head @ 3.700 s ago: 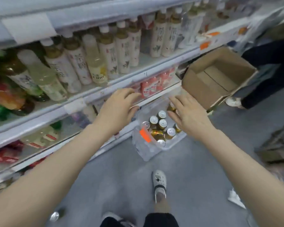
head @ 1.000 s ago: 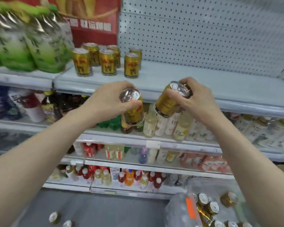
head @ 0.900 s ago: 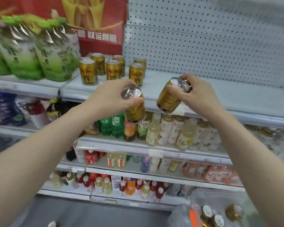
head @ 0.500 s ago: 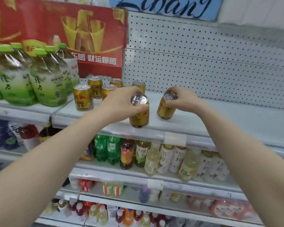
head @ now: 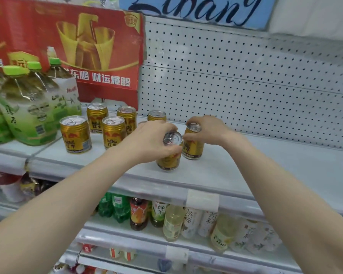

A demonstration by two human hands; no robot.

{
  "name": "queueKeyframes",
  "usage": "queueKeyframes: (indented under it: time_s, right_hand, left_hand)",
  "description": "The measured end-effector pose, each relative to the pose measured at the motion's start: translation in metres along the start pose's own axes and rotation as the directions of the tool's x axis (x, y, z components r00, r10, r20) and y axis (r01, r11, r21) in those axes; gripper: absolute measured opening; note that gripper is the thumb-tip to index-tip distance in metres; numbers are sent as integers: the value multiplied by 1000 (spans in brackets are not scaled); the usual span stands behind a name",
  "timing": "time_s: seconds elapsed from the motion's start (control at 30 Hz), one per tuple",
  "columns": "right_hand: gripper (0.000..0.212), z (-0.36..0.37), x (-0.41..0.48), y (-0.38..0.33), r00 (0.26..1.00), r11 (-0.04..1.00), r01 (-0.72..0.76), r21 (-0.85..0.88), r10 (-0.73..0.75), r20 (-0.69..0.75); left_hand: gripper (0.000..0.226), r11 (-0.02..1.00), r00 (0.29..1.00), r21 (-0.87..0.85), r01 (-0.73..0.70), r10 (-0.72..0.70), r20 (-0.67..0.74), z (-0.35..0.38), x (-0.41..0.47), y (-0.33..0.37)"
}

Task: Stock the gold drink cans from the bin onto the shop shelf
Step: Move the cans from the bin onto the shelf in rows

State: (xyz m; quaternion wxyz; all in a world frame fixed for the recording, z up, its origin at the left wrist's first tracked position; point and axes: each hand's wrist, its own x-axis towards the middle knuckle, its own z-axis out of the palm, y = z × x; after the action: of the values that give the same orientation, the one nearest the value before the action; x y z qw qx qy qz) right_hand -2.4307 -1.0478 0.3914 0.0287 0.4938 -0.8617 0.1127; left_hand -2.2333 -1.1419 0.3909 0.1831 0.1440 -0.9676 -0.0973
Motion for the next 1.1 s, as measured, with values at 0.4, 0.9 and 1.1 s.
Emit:
queueKeyframes:
  time_s: [0.4, 0.9, 1.1]
  right_hand:
    - [55, 15, 39, 20, 992, 984, 122, 129, -122, -15]
    - [48, 7, -25, -24, 952, 881, 235, 410, -295, 87]
    - [56, 16, -17, -23, 981, 964, 192, 184, -187, -42]
  left_hand:
    - [48, 999, 996, 50, -21, 17, 89, 19, 36, 2]
    - [56, 988, 996, 135, 71, -63, -67, 15, 15, -54]
    - [54, 989, 997, 133, 61, -52, -64, 17, 16, -59]
